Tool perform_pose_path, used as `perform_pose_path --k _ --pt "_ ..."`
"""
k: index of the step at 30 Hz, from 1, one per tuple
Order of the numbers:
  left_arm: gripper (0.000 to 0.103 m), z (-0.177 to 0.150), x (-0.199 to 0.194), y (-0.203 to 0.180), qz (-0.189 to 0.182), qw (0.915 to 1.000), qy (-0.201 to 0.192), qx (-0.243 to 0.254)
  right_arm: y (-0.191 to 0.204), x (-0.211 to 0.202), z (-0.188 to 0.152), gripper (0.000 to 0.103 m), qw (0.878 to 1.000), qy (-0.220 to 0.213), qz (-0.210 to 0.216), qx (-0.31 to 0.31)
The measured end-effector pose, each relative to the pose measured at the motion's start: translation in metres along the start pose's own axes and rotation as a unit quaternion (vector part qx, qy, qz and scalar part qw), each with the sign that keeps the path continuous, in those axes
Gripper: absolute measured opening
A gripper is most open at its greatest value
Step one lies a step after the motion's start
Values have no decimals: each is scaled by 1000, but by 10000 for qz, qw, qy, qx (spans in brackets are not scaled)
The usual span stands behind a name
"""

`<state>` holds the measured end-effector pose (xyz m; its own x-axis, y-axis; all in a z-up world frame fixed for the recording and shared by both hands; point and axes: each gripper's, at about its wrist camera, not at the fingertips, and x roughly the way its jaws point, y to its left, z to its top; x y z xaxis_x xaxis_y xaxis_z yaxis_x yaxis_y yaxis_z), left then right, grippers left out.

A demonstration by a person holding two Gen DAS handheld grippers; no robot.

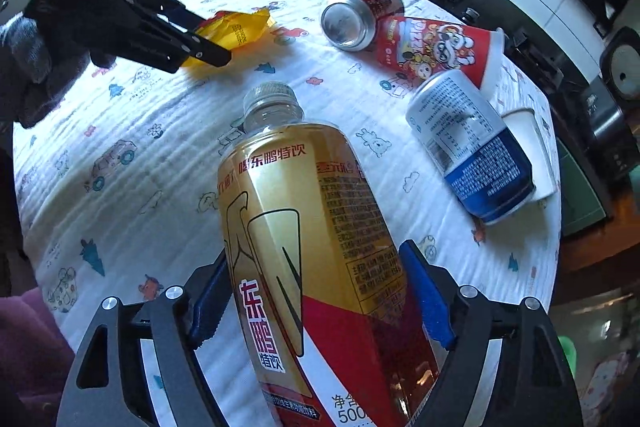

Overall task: Collect trash
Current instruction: 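Carry the bottle and packet over the green basket and open both tools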

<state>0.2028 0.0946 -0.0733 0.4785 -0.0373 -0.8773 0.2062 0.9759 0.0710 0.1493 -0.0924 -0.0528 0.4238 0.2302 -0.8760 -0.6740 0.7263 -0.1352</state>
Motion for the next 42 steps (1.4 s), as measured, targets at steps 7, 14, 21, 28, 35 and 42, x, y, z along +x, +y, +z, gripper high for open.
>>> perform_pose_path --k 7,14,21,28,35,42 --pt "15 -8 -22 -24 111 9993 -330 119 -17 -27 -17 77 9979 -325 -38 567" --pt "14 -6 -47 -63 -90 9972 -661 347 -46 -54 -36 76 9917 -575 -222 1124" --pt "14 -4 -67 -102 -354 9933 -896 631 -74 -75 -60 76 9843 -726 -451 1546" --pt "14 12 -81 -152 -678 9867 -1104 981 -120 -90 -99 76 9689 -744 -908 2178" --pt "14 34 -85 -216 -1056 9781 -1201 1335 -181 -93 -152 76 9407 -624 -1509 2974" --pt "14 57 -83 -271 -1385 9703 -1224 1561 -239 -81 -210 77 9081 -412 -1832 3743"
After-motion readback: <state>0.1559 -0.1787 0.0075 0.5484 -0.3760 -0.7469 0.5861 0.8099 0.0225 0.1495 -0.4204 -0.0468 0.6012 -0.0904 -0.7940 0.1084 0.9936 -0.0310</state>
